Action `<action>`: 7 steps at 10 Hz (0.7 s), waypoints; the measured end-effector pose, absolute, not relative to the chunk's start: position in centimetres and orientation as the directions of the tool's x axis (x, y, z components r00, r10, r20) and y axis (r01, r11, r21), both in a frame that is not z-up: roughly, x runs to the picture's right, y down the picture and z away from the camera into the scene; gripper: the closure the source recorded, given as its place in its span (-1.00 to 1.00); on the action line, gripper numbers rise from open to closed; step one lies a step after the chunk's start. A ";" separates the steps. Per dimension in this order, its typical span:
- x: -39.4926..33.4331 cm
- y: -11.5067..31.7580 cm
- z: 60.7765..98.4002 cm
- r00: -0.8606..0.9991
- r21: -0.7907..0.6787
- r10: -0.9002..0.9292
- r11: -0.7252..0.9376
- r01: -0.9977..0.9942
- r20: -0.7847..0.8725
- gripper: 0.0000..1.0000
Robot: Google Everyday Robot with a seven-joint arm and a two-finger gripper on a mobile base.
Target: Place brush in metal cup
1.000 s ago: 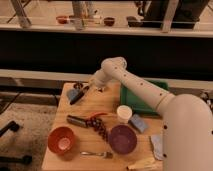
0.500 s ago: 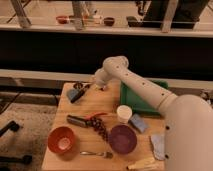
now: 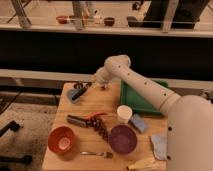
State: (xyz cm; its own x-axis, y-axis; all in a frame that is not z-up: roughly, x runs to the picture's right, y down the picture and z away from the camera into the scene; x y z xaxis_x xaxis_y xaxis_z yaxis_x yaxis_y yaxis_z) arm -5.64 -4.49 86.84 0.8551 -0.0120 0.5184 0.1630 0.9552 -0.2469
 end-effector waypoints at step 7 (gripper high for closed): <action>-3.0 -6.3 88.0 0.888 -0.227 0.022 0.969 0.093 0.459 1.00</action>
